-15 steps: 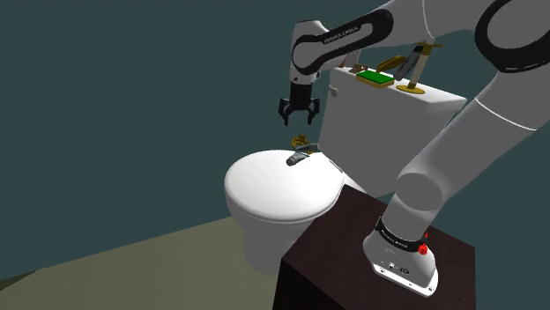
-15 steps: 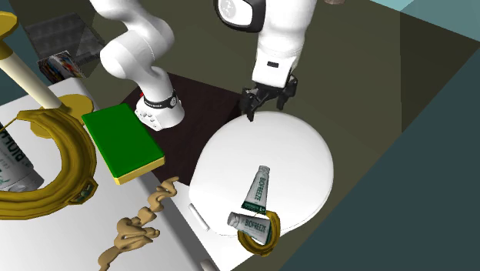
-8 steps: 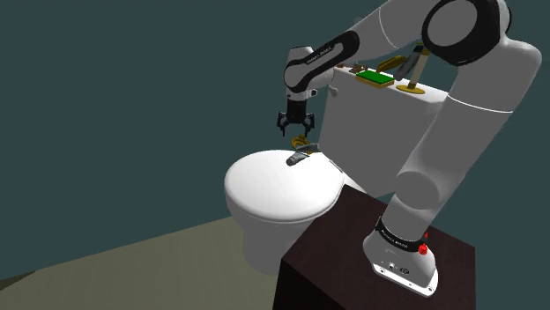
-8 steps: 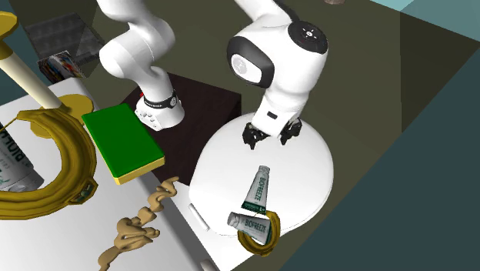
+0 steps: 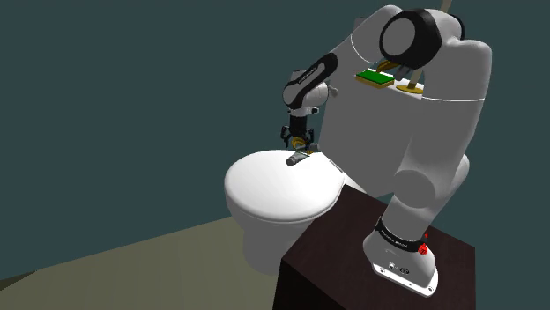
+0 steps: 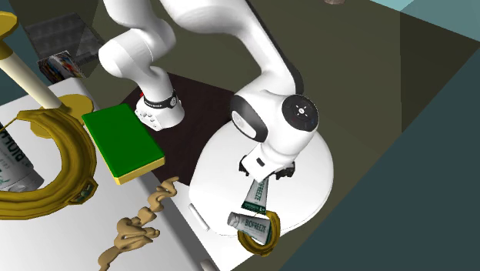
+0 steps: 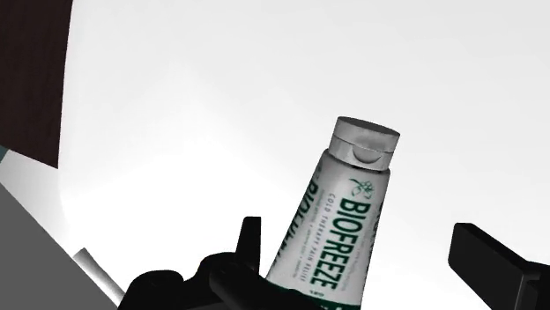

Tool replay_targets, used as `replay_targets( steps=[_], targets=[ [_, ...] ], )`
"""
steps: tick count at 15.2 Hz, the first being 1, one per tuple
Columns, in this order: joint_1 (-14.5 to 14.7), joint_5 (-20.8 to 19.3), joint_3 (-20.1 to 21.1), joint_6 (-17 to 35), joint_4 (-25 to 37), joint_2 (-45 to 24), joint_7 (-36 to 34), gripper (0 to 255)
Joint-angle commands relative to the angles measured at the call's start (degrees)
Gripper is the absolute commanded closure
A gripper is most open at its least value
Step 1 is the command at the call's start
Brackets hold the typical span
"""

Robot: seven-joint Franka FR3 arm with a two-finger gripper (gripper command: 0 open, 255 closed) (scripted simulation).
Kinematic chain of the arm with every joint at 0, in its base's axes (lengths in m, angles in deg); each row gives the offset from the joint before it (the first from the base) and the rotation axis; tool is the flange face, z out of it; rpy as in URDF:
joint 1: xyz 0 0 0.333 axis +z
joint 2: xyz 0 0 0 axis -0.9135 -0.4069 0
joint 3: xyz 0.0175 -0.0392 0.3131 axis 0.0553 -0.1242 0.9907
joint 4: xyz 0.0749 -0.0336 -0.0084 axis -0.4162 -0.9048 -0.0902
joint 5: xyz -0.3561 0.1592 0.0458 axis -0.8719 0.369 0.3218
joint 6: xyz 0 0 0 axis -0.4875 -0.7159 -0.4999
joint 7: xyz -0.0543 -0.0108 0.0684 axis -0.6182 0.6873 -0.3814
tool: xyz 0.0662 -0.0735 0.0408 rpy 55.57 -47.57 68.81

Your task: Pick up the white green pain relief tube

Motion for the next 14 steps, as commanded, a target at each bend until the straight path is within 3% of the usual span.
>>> replay_targets(
  steps=[1, 11, 12, 14],
  targets=[
    [-0.86, 1.18, -0.84, 1.1, 1.44, -3.39, -1.91, 0],
    [-1.11, 1.94, -0.62, 6.07, 1.17, -8.18, -1.56, 0],
    [-1.08, 1.94, -0.6, 6.08, 1.19, -8.22, -1.61, 255],
    [-1.08, 1.94, -0.61, 6.06, 1.19, -8.18, -1.6, 255]
  ],
)
